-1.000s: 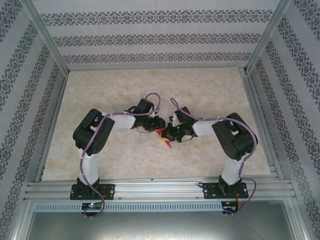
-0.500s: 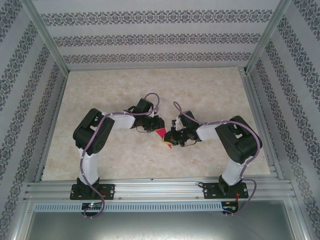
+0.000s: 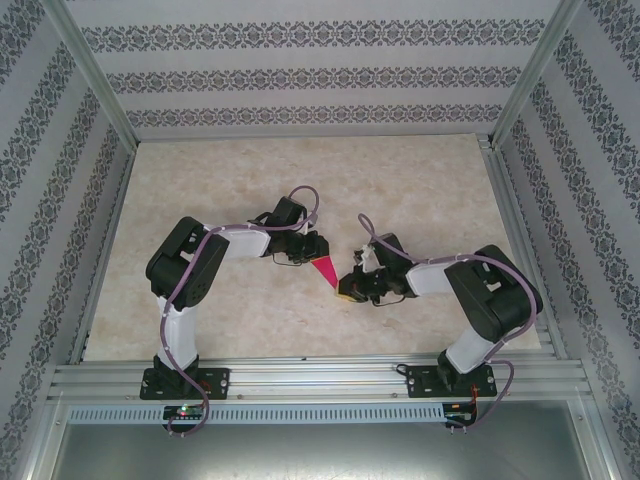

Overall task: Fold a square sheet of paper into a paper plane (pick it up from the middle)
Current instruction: Fold the wing for the fifth time at the center of the table.

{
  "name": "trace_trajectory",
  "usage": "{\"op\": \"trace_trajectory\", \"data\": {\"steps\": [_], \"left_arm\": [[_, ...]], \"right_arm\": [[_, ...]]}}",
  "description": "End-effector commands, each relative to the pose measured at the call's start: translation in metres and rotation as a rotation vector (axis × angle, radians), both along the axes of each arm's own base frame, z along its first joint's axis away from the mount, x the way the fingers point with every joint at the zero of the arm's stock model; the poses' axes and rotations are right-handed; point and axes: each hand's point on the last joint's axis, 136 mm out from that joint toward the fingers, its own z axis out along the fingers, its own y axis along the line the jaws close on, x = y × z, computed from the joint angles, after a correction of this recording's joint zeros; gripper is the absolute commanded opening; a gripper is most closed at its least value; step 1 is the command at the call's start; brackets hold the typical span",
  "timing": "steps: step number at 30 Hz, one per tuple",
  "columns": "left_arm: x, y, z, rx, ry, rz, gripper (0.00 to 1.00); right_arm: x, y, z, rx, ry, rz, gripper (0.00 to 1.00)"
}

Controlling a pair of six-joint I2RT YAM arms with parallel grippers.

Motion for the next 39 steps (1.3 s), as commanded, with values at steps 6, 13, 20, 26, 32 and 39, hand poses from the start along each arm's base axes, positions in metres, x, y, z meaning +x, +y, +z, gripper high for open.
{"op": "trace_trajectory", "data": {"steps": [6,13,20,26,32,39], "left_arm": [[-0.006,0.022,-0.031,0.075,0.070,0.026,0.24],[-0.008,0.019,-0.029,0.059,0.068,0.015,0.25],[-0.007,0.017,-0.027,0.051,0.073,0.006,0.26],[-0.006,0.018,-0.025,0.070,0.062,-0.006,0.26],[-0.003,0.017,-0.022,0.081,0.055,-0.021,0.26],[0.005,0.014,-0.005,0.104,0.012,-0.054,0.30]], "right_arm": [[-0.003,-0.013,0.030,-0.044,0.029,-0.035,0.09],[0.039,0.010,0.047,0.007,-0.026,-0.060,0.10],[0.037,0.024,0.011,-0.056,0.033,-0.018,0.11],[0.003,0.006,-0.027,-0.115,0.121,-0.024,0.12],[-0.024,-0.005,-0.020,-0.095,0.126,-0.057,0.14],[-0.026,-0.021,0.002,-0.110,0.035,-0.104,0.17]]}}
